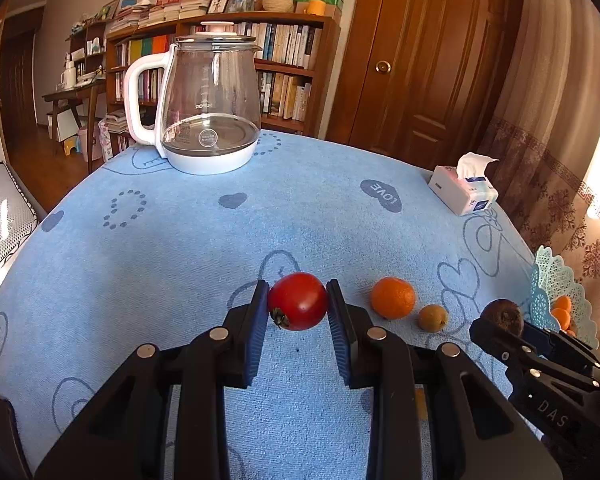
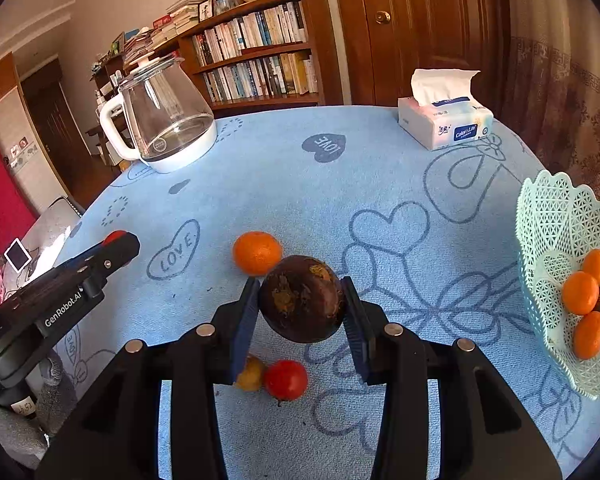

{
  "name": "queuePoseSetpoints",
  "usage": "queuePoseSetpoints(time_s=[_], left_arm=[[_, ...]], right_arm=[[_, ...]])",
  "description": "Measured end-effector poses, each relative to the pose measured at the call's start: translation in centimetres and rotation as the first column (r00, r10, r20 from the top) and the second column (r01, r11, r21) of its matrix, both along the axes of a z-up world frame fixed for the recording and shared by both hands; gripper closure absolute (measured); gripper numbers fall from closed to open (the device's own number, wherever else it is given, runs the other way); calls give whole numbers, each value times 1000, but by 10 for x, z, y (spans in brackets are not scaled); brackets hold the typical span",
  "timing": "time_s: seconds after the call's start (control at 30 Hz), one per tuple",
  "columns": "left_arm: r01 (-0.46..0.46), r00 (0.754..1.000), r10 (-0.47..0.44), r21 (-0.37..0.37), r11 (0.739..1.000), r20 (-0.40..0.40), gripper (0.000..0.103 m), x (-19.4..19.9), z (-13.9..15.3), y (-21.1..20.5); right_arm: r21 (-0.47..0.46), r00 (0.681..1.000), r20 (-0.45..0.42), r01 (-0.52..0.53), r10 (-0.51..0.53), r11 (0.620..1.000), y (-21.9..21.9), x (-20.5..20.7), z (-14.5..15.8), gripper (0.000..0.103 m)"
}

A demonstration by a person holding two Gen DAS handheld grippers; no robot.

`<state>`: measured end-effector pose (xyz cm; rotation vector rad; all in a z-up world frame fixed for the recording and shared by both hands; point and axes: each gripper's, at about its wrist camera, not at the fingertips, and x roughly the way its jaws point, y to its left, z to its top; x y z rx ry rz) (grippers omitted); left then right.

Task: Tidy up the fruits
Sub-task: 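Grasp a dark brown round fruit with the right tool while the left tool holds the tomato, then carry the dark brown fruit into the teal basket and open the right tool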

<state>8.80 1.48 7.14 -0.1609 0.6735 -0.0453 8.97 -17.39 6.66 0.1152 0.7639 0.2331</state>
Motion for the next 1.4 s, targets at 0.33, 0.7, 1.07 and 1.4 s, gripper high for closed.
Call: queuePoseSetpoints(time_s=[0.33,0.7,1.07,1.4], left_arm=[[9,1000,-9,4,1000,3,73,-1,-1,-3],[20,1000,-20,14,1000,3,73,-3,-1,-6],[27,1000,-27,22,999,-1,73,-3,-3,-9],[34,999,-34,29,999,1,73,-3,-3,-12]], right_arm=[[38,987,65,146,-148,989,-60,-12,29,61],[102,941,54,329,-335,939,-137,-32,32,61],[132,929,-29,370,-369,920,-155,-36,3,61],[168,912,6,405,-411,899,-168,-50,3,48]])
